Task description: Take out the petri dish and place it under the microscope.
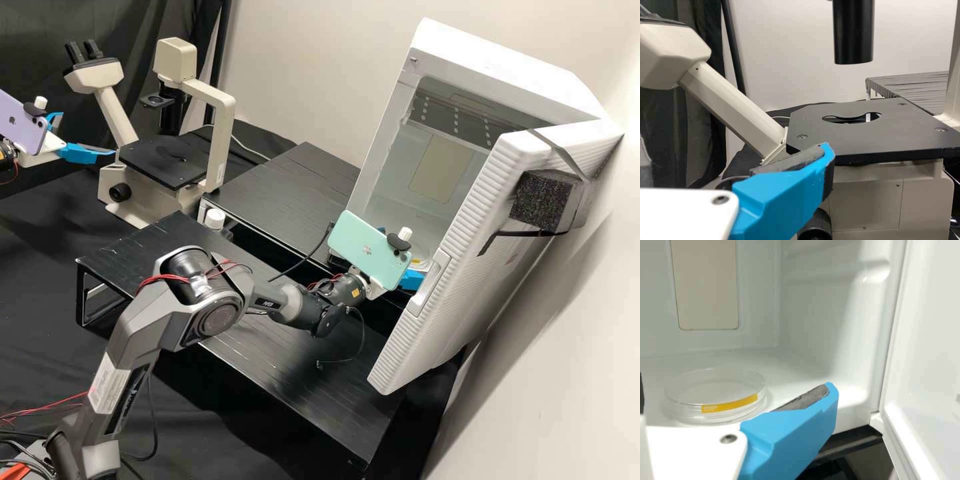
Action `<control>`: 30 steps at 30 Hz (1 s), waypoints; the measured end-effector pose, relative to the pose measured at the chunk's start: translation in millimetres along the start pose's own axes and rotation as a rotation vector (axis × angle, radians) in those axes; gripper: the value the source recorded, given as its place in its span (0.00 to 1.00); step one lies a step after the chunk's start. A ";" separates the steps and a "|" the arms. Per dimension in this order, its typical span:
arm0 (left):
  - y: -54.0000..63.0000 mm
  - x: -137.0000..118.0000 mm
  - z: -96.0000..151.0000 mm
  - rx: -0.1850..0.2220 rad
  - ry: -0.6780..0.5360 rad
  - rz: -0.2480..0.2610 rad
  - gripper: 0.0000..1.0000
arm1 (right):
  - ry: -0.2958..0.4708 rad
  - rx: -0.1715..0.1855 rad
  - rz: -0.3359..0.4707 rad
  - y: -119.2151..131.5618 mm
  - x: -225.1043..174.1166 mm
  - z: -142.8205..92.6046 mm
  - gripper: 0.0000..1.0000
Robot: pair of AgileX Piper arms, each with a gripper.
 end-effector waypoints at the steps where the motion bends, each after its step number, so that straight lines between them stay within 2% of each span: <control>1: 0.0 0.0 0.0 0.000 0.000 0.000 1.00 | -0.002 -0.003 -0.004 -0.6 1.8 0.7 1.00; 9: 0.0 0.0 0.0 0.000 0.000 0.000 1.00 | 0.019 -0.026 -0.058 -11.5 12.5 -1.7 1.00; 12: 0.0 0.0 0.0 0.000 0.000 0.000 1.00 | 0.023 -0.017 -0.064 -11.1 16.7 -4.4 1.00; 25: 0.0 0.0 0.0 0.000 0.000 0.000 1.00 | 0.015 -0.025 -0.075 -16.1 34.1 1.1 1.00; 30: 0.0 0.0 0.0 0.000 0.000 0.000 1.00 | 0.004 -0.004 -0.079 -15.8 37.6 1.2 1.00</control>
